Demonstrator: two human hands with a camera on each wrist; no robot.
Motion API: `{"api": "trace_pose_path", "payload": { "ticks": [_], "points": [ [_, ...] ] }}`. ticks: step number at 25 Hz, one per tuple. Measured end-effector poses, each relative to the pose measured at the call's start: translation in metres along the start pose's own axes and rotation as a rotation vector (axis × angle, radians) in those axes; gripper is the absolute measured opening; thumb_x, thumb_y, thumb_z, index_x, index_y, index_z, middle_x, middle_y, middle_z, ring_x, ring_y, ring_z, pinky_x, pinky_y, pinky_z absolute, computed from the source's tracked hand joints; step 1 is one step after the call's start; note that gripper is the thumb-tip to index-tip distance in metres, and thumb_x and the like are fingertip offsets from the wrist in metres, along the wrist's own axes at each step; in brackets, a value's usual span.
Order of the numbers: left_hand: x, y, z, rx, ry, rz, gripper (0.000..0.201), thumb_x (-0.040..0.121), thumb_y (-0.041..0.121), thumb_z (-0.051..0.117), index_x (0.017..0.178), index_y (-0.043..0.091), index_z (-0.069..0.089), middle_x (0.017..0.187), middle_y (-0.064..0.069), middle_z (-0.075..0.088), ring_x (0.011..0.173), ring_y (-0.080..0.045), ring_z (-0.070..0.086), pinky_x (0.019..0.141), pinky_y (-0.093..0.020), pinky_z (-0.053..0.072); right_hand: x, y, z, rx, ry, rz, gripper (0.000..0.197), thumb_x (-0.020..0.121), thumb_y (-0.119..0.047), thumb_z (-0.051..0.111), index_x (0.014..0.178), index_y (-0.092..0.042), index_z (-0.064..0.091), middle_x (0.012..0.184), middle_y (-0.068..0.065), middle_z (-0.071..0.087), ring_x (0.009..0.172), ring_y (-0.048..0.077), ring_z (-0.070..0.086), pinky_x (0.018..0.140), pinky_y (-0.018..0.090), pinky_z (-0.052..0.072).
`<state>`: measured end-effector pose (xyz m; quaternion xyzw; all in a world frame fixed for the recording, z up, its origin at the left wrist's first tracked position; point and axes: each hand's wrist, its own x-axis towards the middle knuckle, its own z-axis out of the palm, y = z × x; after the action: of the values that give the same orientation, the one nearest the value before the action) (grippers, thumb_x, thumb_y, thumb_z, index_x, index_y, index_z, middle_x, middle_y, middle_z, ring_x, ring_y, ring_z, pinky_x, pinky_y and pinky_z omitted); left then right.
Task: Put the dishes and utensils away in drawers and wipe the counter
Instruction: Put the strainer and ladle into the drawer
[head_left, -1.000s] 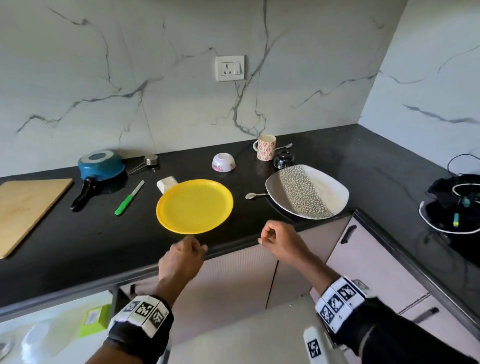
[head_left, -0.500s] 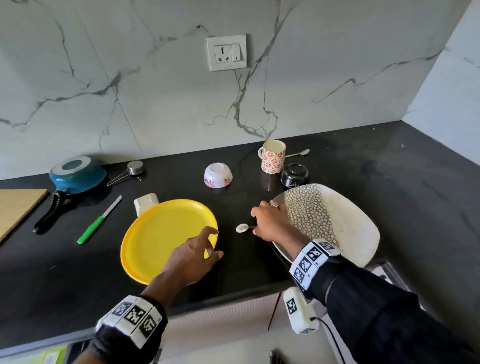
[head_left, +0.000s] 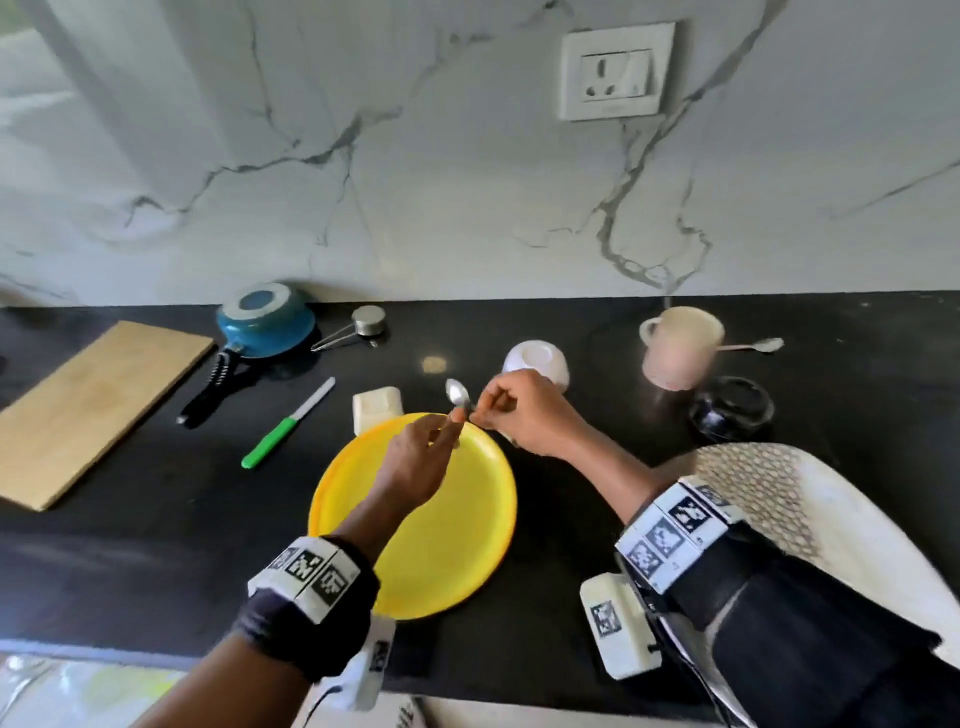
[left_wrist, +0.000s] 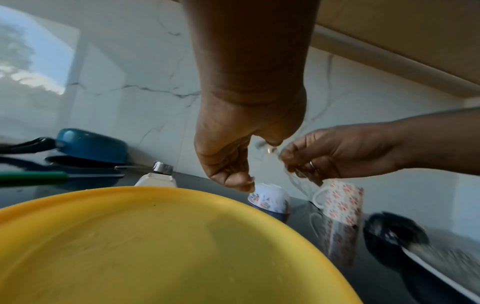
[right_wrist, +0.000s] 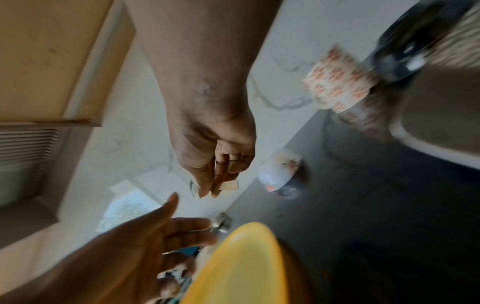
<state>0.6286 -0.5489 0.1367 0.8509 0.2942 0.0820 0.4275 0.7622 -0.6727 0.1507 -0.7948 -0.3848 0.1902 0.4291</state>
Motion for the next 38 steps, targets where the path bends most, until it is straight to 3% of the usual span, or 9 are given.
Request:
{"api": "trace_pose_path", "payload": {
  "ticks": [3, 6, 10, 16, 19, 22, 31, 34, 38],
  "points": [
    [0.026, -0.012, -0.038, -0.119, 0.167, 0.033, 0.051, 0.095, 0.06, 0.043, 0.078, 0.02, 0.07, 0.076, 0.003, 0.07, 0.07, -0.019, 0.064, 0.065, -0.037, 0.051, 0.039, -0.046, 0.034, 0.085, 0.026, -0.128, 0.011, 0.081, -0.014, 0.077, 0.076, -0.017, 0.068, 0.065, -0.008, 0.065, 0.057, 0.001, 0.058, 0.055, 0.019, 0.047],
    [0.053, -0.049, -0.09, -0.302, 0.328, -0.001, 0.035, 0.093, 0.042, 0.049, 0.077, 0.014, 0.064, 0.067, -0.007, 0.068, 0.063, -0.021, 0.063, 0.06, -0.046, 0.052, 0.079, -0.08, 0.081, 0.085, -0.125, -0.168, 0.007, 0.083, -0.007, 0.075, 0.085, -0.013, 0.073, 0.071, -0.009, 0.068, 0.062, -0.003, 0.061, 0.061, 0.016, 0.05],
    [0.064, -0.113, -0.15, -0.331, 0.482, -0.148, 0.025, 0.101, 0.024, 0.044, 0.082, 0.02, 0.06, 0.064, 0.002, 0.06, 0.058, -0.019, 0.055, 0.058, -0.034, 0.044, 0.135, -0.097, 0.136, -0.179, -0.248, -0.194, 0.008, 0.08, -0.017, 0.078, 0.085, -0.016, 0.072, 0.077, -0.009, 0.069, 0.069, 0.003, 0.063, 0.067, 0.023, 0.051],
    [0.071, -0.171, -0.191, -0.101, 0.404, -0.242, 0.042, 0.096, 0.058, 0.044, 0.076, 0.025, 0.061, 0.055, 0.005, 0.055, 0.05, -0.015, 0.053, 0.053, -0.032, 0.042, 0.244, -0.061, 0.156, -0.643, -0.012, -0.065, 0.047, 0.082, -0.016, 0.07, 0.126, -0.02, 0.054, 0.128, 0.009, 0.043, 0.108, 0.029, 0.056, 0.085, 0.036, 0.05],
    [0.076, -0.185, -0.196, -0.058, 0.364, -0.257, 0.041, 0.095, 0.058, 0.045, 0.073, 0.028, 0.06, 0.055, 0.006, 0.052, 0.053, -0.017, 0.052, 0.054, -0.032, 0.04, 0.291, -0.045, 0.161, -0.751, -0.081, 0.036, 0.071, 0.082, -0.03, 0.071, 0.144, -0.026, 0.037, 0.141, 0.017, 0.032, 0.123, 0.041, 0.045, 0.097, 0.044, 0.047],
    [0.072, -0.209, -0.213, -0.072, 0.331, -0.264, 0.037, 0.095, 0.052, 0.05, 0.071, 0.027, 0.062, 0.052, 0.006, 0.051, 0.049, -0.015, 0.048, 0.05, -0.03, 0.035, 0.31, -0.043, 0.181, -0.713, -0.15, 0.094, 0.05, 0.086, -0.037, 0.067, 0.133, -0.027, 0.053, 0.13, 0.012, 0.045, 0.121, 0.036, 0.049, 0.103, 0.042, 0.041],
    [0.052, -0.217, -0.229, -0.44, 0.445, -0.307, 0.043, 0.089, 0.057, 0.056, 0.079, 0.015, 0.065, 0.056, 0.006, 0.051, 0.051, -0.011, 0.044, 0.057, -0.03, 0.035, 0.176, -0.118, 0.187, -0.329, -0.248, -0.059, 0.039, 0.079, -0.039, 0.078, 0.115, -0.037, 0.064, 0.102, -0.011, 0.053, 0.089, 0.004, 0.052, 0.074, 0.02, 0.04],
    [0.012, -0.209, -0.223, -0.456, 0.441, -0.347, 0.049, 0.08, 0.066, 0.059, 0.076, 0.018, 0.058, 0.059, 0.007, 0.05, 0.054, -0.01, 0.043, 0.056, -0.03, 0.035, 0.119, -0.141, 0.198, -0.241, -0.323, -0.148, 0.05, 0.068, -0.035, 0.087, 0.114, -0.036, 0.065, 0.106, -0.012, 0.061, 0.099, 0.006, 0.056, 0.086, 0.023, 0.046],
    [-0.055, -0.187, -0.216, -0.38, 0.375, -0.325, 0.03, 0.091, 0.036, 0.067, 0.068, 0.019, 0.056, 0.059, 0.009, 0.047, 0.053, -0.005, 0.041, 0.054, -0.025, 0.034, 0.062, -0.158, 0.231, -0.144, -0.396, -0.274, 0.053, 0.063, -0.028, 0.091, 0.111, -0.029, 0.068, 0.107, -0.005, 0.065, 0.098, 0.01, 0.059, 0.091, 0.022, 0.046]
  ]
}}
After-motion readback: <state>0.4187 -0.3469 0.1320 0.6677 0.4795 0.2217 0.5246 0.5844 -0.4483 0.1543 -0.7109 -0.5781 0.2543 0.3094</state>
